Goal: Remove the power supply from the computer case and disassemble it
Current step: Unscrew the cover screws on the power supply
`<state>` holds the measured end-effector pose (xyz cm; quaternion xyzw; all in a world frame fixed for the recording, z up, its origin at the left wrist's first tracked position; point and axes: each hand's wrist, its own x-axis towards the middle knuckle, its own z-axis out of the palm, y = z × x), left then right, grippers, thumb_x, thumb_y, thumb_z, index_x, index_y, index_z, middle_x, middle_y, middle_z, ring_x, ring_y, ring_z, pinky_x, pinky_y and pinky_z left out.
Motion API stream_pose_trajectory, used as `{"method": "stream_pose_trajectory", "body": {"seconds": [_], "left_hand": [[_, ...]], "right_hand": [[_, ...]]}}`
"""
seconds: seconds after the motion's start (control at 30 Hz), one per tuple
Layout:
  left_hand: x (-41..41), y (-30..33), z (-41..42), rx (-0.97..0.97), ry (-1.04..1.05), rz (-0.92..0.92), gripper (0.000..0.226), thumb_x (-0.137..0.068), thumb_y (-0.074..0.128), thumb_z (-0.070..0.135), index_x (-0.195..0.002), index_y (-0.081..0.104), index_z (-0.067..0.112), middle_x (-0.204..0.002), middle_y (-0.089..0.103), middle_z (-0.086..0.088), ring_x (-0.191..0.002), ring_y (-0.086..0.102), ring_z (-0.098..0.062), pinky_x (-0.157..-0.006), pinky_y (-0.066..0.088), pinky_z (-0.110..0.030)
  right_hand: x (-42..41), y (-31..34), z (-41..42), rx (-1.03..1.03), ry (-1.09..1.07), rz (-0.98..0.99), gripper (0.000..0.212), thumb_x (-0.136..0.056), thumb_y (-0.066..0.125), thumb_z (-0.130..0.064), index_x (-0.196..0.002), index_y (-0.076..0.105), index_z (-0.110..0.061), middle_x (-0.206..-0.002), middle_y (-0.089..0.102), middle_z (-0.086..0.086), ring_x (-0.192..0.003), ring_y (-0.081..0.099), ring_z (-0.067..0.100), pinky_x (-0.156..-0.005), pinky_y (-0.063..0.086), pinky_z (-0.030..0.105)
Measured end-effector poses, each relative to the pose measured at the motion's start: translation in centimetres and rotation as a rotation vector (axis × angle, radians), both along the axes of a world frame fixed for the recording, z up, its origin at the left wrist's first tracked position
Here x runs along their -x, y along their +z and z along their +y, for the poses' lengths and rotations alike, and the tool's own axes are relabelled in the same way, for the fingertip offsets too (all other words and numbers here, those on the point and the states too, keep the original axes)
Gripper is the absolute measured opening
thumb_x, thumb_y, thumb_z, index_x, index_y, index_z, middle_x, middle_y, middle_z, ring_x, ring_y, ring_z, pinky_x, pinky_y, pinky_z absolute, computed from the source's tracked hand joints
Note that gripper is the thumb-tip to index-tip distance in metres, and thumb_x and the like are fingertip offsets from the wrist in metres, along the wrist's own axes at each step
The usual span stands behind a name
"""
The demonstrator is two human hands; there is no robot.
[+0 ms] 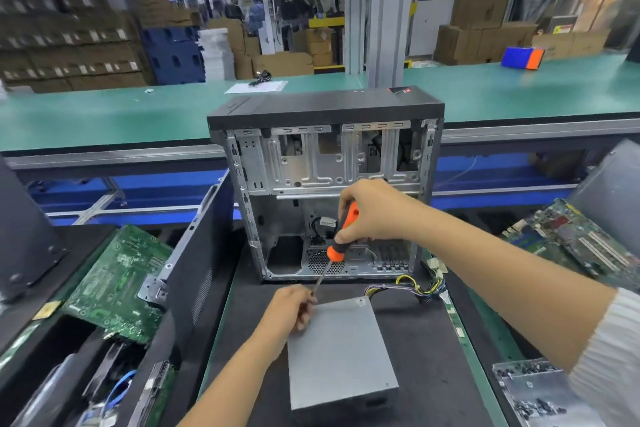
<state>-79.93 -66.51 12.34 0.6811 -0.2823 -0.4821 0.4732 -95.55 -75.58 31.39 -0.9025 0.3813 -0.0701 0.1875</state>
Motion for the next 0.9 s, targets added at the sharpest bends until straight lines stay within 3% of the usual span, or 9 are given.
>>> {"method": "stream_pose_trajectory", "body": {"seconds": [0.1, 0.23, 0.33, 0.47, 0.57, 0.63, 0.77, 0.9], "left_hand": [[-1.4, 0.0, 2.5, 0.009, 0.033, -0.002, 0.033, -0.087, 0.036, -0.010, -0.064, 0.058, 0.001, -0.059, 0.049, -0.013, -0.037, 0.036, -0.011, -0.036, 0.025, -0.018], [-3.0, -0.1, 6.5, -0.021, -0.042, -0.057, 0.042, -0.088, 0.043, -0.001, -0.053, 0.066, 0.007, -0.054, 0.049, -0.006, -0.040, 0.034, -0.011, -0.040, 0.026, -0.021], [-3.4, -0.7, 9.5, -0.047, -0.222, -0.197, 0.039, -0.098, 0.044, 0.010, -0.070, 0.072, 0.013, -0.049, 0.039, 0.007, -0.043, 0.030, -0.007, -0.043, 0.024, -0.018], [-2.3, -1.7, 11.6, -0.097, -0.260, -0.194, 0.033, -0.093, 0.031, -0.004, -0.099, 0.061, 0.008, -0.057, 0.046, 0.000, -0.043, 0.035, -0.007, -0.045, 0.029, -0.017], [-1.6, -1.8, 12.3, -0.108, -0.220, -0.112, 0.034, -0.087, 0.034, -0.009, -0.091, 0.063, 0.007, -0.064, 0.049, -0.004, -0.048, 0.037, -0.010, -0.047, 0.030, -0.021], [-1.3, -1.7, 12.6, -0.101, -0.200, -0.069, 0.026, -0.090, 0.043, 0.000, -0.081, 0.065, 0.009, -0.059, 0.045, 0.001, -0.048, 0.034, -0.011, -0.048, 0.028, -0.022], [-0.9, -1.7, 12.8, -0.040, -0.292, -0.232, 0.027, -0.095, 0.060, 0.032, -0.074, 0.063, 0.014, -0.054, 0.036, 0.008, -0.053, 0.033, -0.010, -0.053, 0.028, -0.024], [-0.4, -2.1, 12.7, -0.008, -0.313, -0.227, 0.028, -0.095, 0.061, 0.029, -0.076, 0.055, 0.010, -0.057, 0.032, 0.005, -0.050, 0.028, -0.010, -0.048, 0.024, -0.022]], "right_hand": [[-0.7, -1.2, 2.1, -0.004, -0.054, -0.143, 0.032, -0.068, 0.081, -0.036, -0.087, 0.059, -0.022, -0.085, 0.057, -0.007, -0.080, 0.054, 0.012, -0.058, 0.040, 0.024], [-1.2, -2.8, 5.8, -0.054, -0.171, -0.395, 0.032, -0.068, 0.082, -0.035, -0.085, 0.058, -0.022, -0.078, 0.061, -0.012, -0.068, 0.055, 0.001, -0.051, 0.038, 0.012], [-1.8, -4.3, 9.2, -0.030, -0.224, -0.521, 0.028, -0.076, 0.078, -0.032, -0.081, 0.054, -0.020, -0.064, 0.057, -0.014, -0.063, 0.055, -0.007, -0.051, 0.038, 0.004], [-2.5, -5.9, 13.2, -0.040, -0.183, -0.525, 0.028, -0.087, 0.068, -0.030, -0.092, 0.045, -0.016, -0.066, 0.061, -0.009, -0.060, 0.056, -0.008, -0.053, 0.039, 0.007], [-2.3, -6.6, 15.2, -0.019, -0.181, -0.530, 0.027, -0.091, 0.062, -0.026, -0.088, 0.037, -0.019, -0.065, 0.060, -0.007, -0.055, 0.056, -0.006, -0.052, 0.040, 0.010], [-2.0, -7.0, 16.1, -0.033, -0.201, -0.546, 0.028, -0.093, 0.060, -0.025, -0.084, 0.033, -0.023, -0.066, 0.063, -0.004, -0.053, 0.059, -0.004, -0.050, 0.042, 0.013], [-1.2, -7.8, 17.5, -0.035, -0.256, -0.573, 0.030, -0.092, 0.060, -0.023, -0.082, 0.032, -0.026, -0.066, 0.063, -0.005, -0.053, 0.061, -0.002, -0.049, 0.040, 0.011], [-0.8, -8.5, 18.1, -0.024, -0.276, -0.581, 0.030, -0.091, 0.061, -0.022, -0.082, 0.033, -0.027, -0.066, 0.063, -0.007, -0.056, 0.061, -0.003, -0.055, 0.043, 0.010]]}}
